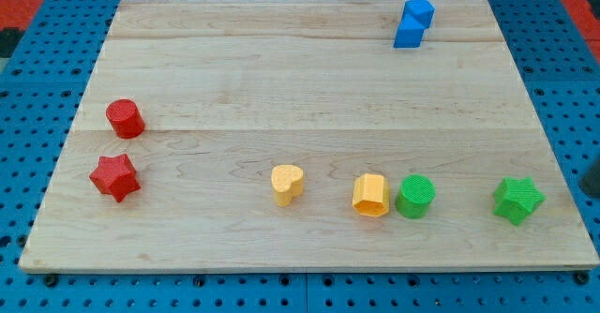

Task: Move the green star to the top center

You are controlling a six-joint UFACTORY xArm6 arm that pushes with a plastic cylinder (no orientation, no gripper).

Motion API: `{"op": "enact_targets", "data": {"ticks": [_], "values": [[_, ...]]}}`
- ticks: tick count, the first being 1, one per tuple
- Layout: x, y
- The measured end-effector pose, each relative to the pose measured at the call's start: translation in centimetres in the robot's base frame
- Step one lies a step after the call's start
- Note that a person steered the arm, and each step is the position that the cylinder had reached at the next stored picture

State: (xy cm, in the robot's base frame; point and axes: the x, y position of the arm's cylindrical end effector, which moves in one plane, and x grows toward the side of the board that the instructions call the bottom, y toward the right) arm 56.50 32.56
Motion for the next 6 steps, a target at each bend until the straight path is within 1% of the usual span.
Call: {"op": "enact_targets", "data": {"ticks": [1,2,3,4,5,6], "values": [[1.6,-5.1],[-1.4,-12.9],[-5.5,-22.7],[-5.4,-20.9],[0.4,-19.9],[-1.2,-12.9]]}}
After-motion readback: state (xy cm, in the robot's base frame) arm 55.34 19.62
